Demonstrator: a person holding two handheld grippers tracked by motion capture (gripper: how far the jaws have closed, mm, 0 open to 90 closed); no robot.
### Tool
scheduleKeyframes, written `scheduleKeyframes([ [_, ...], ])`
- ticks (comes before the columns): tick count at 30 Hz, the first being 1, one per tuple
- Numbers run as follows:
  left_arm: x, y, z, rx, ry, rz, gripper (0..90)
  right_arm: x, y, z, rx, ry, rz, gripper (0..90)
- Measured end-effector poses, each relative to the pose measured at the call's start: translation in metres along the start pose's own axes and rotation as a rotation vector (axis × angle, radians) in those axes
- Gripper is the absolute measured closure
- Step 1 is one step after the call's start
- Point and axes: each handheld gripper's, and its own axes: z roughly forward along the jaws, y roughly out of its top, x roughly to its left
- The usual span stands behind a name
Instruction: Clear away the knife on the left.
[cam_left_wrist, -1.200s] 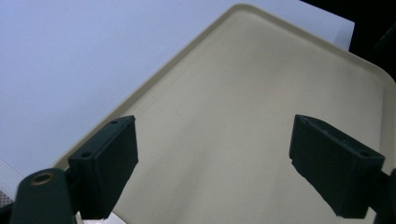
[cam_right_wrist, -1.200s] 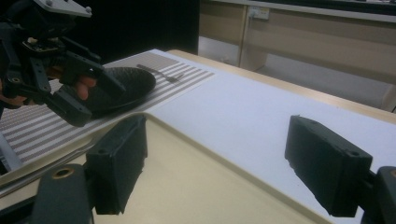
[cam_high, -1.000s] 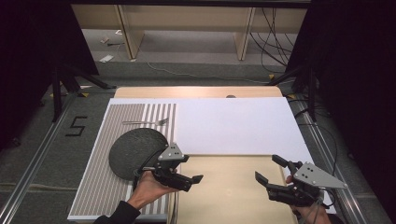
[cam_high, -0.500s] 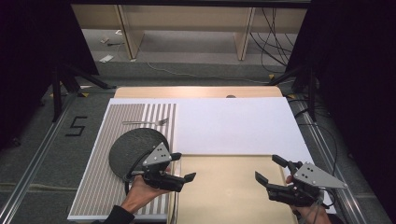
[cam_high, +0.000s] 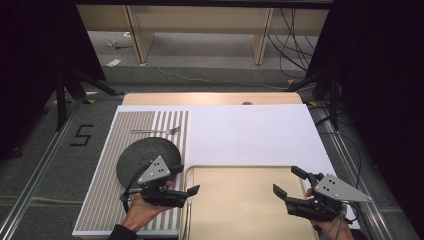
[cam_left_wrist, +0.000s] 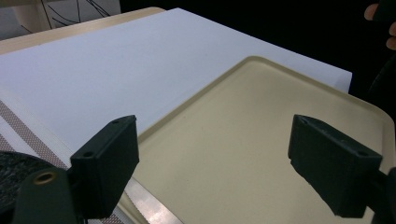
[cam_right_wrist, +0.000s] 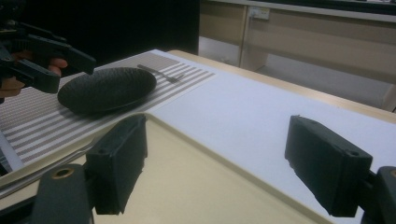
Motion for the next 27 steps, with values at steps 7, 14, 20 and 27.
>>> scheduleKeyframes([
  [7,-0.0038,-0.0023,-0.0042,-0.015,-0.005,-0.012,15.7,0.0004,0.0000,-0.0001,-0.003,0.002,0.000,21.8],
  [14,-0.0057,-0.0032,-0.0019,-0.018,-0.005,-0.010,15.7,0.0004,0.0000,0.0000,-0.003,0.004,-0.001,21.8],
  [20,-0.0053,-0.0029,-0.0018,-0.018,-0.005,-0.012,15.7,0.0005,0.0000,0.0001,-0.002,0.004,-0.003,21.9],
  [27,-0.0061,-0.0026,-0.0004,-0.012,-0.008,-0.010,15.7,0.0004,0.0000,0.0000,-0.003,0.005,-0.003,21.9],
])
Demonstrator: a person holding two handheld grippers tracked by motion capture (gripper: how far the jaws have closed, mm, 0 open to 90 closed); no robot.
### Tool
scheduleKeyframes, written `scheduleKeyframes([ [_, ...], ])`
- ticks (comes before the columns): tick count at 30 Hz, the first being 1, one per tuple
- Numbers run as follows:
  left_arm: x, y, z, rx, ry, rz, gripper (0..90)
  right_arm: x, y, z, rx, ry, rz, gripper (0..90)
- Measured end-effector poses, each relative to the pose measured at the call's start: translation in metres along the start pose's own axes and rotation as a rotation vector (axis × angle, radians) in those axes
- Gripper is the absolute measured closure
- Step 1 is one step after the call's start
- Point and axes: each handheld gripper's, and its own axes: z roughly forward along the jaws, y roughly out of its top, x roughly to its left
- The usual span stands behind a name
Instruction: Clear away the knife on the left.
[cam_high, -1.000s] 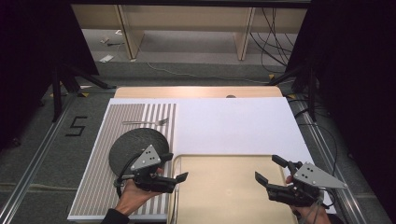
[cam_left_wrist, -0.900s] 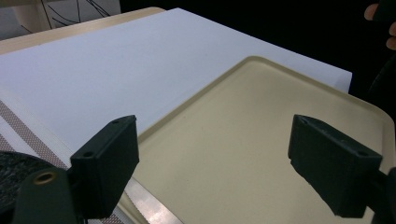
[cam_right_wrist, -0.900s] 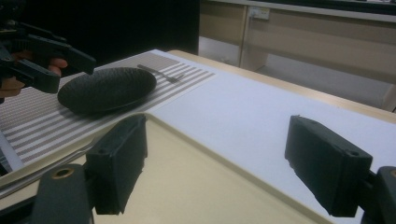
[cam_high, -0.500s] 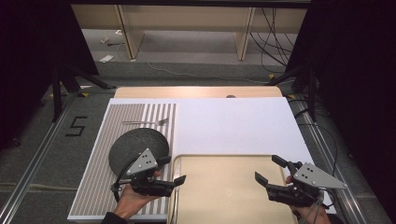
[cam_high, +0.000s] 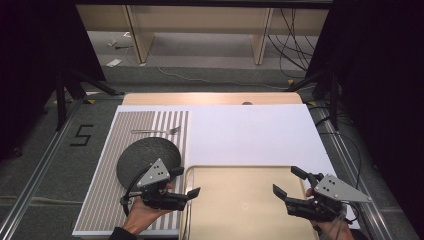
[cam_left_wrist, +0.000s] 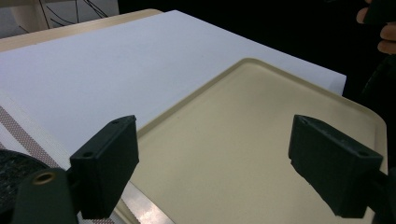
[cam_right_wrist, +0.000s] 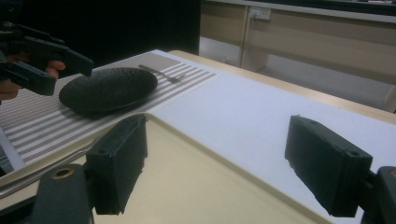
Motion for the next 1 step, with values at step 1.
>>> scheduleKeyframes([
  [1,0.0000,0.0001,0.0001,0.000,-0.001,0.001,15.7,0.0000,0.0000,0.0000,0.000,0.000,0.000,21.9],
])
